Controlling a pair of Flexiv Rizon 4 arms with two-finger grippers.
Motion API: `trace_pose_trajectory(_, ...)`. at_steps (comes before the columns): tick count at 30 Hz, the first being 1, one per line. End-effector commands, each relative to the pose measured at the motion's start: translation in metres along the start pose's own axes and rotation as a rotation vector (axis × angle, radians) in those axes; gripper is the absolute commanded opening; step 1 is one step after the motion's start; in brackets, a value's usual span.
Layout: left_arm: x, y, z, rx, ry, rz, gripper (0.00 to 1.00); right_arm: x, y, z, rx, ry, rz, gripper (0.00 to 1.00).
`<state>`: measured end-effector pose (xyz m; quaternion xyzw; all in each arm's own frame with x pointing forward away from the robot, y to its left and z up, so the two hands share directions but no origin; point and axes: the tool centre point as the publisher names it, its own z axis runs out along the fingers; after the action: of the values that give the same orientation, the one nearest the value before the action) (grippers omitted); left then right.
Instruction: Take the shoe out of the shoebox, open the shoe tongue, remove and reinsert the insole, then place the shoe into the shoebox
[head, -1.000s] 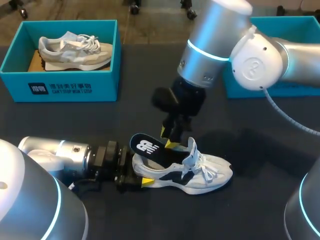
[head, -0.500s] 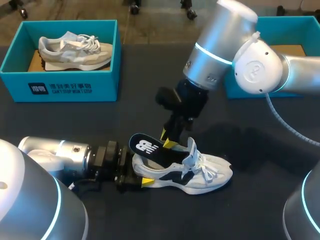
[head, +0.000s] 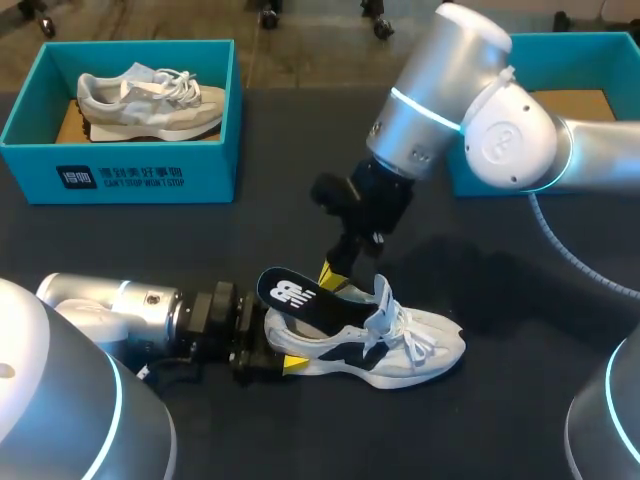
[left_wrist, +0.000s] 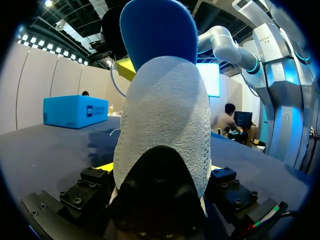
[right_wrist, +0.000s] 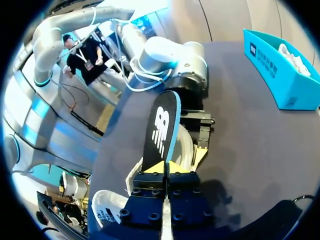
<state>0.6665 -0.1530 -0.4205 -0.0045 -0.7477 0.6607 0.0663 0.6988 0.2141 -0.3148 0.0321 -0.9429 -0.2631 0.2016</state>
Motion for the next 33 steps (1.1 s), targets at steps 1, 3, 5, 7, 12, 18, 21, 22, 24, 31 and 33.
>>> trace_pose_trajectory(1,0.0,0.002,0.001,0.001,-0.002,0.0,0.0,-0.008,0.002,0.005,0.001,0.027,-0.003,0.0)
trace_pose_trajectory(3,0.0,0.002,0.001,0.001,-0.002,0.0,0.0,-0.008,0.003,0.006,-0.002,0.035,-0.009,0.0)
trace_pose_trajectory(5,0.0,0.002,0.001,0.001,-0.002,0.0,0.0,-0.008,0.005,0.005,-0.002,0.041,-0.011,0.0)
trace_pose_trajectory(7,0.0,0.002,0.001,0.001,-0.002,0.0,0.0,-0.007,0.005,0.002,-0.003,0.047,-0.012,0.31)
trace_pose_trajectory(12,0.0,0.002,0.001,0.001,-0.002,0.0,0.0,-0.007,0.005,0.0,-0.017,0.072,-0.02,0.48)
trace_pose_trajectory(18,0.0,0.002,0.001,0.001,-0.002,0.0,0.0,-0.005,0.004,0.002,-0.026,0.12,-0.01,0.47)
trace_pose_trajectory(21,0.0,0.002,0.001,0.001,-0.002,0.0,0.0,-0.006,0.002,0.006,-0.037,0.146,0.005,0.47)
trace_pose_trajectory(22,0.0,0.002,0.001,0.001,-0.002,0.0,0.0,-0.006,0.002,0.007,-0.041,0.154,0.01,0.47)
trace_pose_trajectory(24,0.0,0.002,0.001,0.001,-0.002,0.0,0.0,-0.007,0.001,0.009,-0.045,0.169,0.015,0.47)
trace_pose_trajectory(31,0.0,0.002,0.001,0.001,-0.002,0.0,0.0,-0.007,0.006,0.014,-0.034,0.228,0.032,0.47)
trace_pose_trajectory(33,0.0,0.002,0.001,0.001,-0.002,0.0,0.0,-0.006,0.009,0.014,-0.026,0.243,0.038,0.46)
